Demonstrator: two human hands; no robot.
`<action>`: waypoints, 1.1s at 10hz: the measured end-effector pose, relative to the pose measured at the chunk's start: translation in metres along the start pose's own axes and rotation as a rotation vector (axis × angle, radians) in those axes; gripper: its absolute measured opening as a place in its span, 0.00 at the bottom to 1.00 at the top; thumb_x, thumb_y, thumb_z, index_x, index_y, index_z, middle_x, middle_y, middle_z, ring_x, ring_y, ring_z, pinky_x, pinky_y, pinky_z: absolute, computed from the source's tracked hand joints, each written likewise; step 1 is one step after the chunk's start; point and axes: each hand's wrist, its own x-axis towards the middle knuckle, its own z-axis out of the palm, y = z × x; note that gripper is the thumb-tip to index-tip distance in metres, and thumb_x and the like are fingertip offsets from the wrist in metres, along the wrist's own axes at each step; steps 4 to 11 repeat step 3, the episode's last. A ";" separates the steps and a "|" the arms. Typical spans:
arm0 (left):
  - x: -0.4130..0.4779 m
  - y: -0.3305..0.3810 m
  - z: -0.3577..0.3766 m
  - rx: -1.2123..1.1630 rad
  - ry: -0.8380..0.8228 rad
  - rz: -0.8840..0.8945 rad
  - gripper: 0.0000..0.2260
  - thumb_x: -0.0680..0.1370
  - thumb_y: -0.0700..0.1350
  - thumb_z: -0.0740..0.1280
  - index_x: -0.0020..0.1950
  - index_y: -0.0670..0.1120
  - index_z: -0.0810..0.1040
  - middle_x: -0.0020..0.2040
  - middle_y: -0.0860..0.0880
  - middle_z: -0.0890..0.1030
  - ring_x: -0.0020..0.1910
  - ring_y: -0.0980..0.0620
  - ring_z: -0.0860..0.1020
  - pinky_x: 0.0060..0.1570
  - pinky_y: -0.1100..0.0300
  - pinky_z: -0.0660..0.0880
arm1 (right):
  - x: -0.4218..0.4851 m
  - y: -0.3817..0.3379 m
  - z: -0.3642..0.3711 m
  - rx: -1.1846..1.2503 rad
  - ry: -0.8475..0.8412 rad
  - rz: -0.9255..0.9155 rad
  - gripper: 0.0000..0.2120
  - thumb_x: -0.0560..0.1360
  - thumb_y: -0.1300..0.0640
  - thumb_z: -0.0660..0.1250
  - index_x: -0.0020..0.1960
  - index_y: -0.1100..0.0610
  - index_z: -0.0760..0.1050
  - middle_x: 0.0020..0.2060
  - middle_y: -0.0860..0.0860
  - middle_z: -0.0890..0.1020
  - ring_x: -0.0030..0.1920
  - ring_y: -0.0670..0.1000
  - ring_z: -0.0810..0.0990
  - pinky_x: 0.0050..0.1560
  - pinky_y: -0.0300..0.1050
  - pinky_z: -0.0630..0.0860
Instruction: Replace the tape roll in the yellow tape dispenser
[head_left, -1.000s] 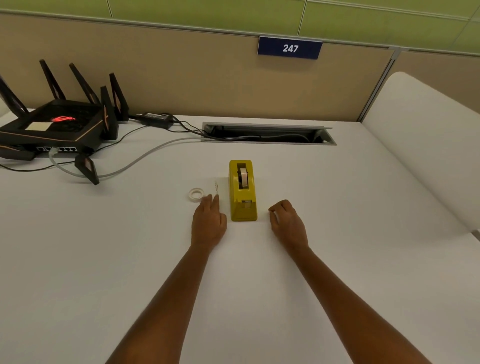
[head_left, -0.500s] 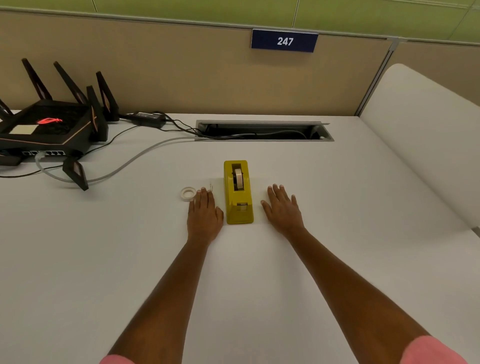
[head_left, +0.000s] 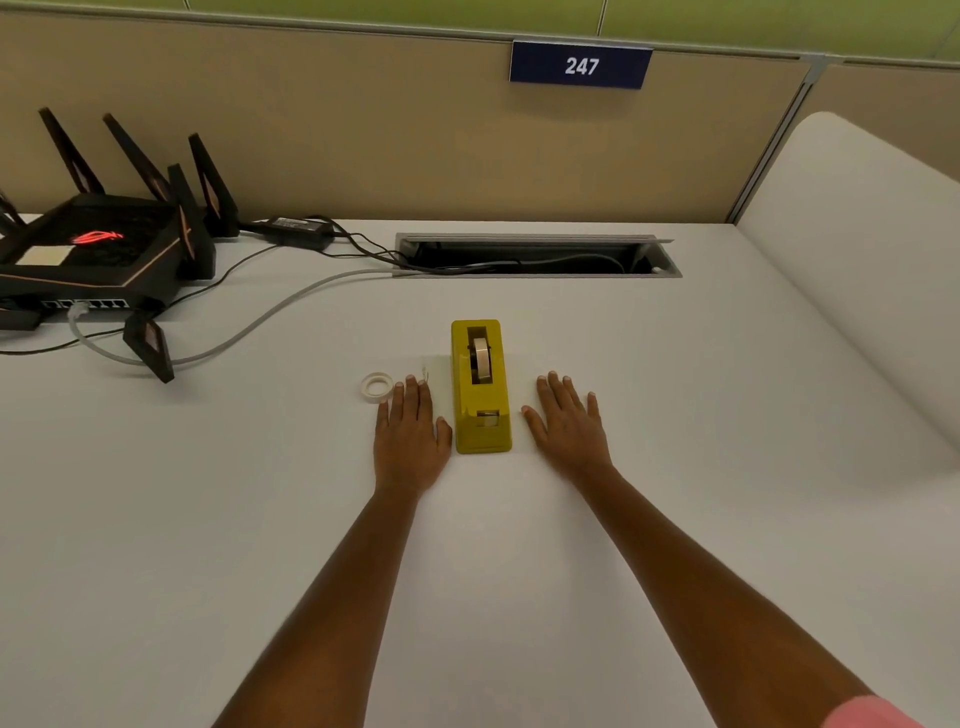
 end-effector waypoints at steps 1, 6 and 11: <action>0.000 0.000 0.001 -0.006 0.014 0.008 0.24 0.79 0.47 0.49 0.73 0.41 0.48 0.76 0.41 0.52 0.76 0.46 0.51 0.74 0.51 0.48 | 0.002 0.001 0.000 -0.002 -0.011 0.003 0.25 0.79 0.47 0.48 0.72 0.56 0.48 0.75 0.55 0.53 0.75 0.54 0.50 0.74 0.57 0.47; 0.000 0.001 -0.008 -0.124 0.040 0.062 0.23 0.80 0.45 0.48 0.74 0.42 0.46 0.77 0.43 0.51 0.76 0.48 0.50 0.74 0.55 0.49 | 0.003 0.001 -0.015 -0.047 -0.042 -0.041 0.26 0.79 0.46 0.48 0.72 0.57 0.49 0.74 0.57 0.54 0.75 0.55 0.51 0.73 0.58 0.50; 0.000 0.001 -0.008 -0.124 0.040 0.062 0.23 0.80 0.45 0.48 0.74 0.42 0.46 0.77 0.43 0.51 0.76 0.48 0.50 0.74 0.55 0.49 | 0.003 0.001 -0.015 -0.047 -0.042 -0.041 0.26 0.79 0.46 0.48 0.72 0.57 0.49 0.74 0.57 0.54 0.75 0.55 0.51 0.73 0.58 0.50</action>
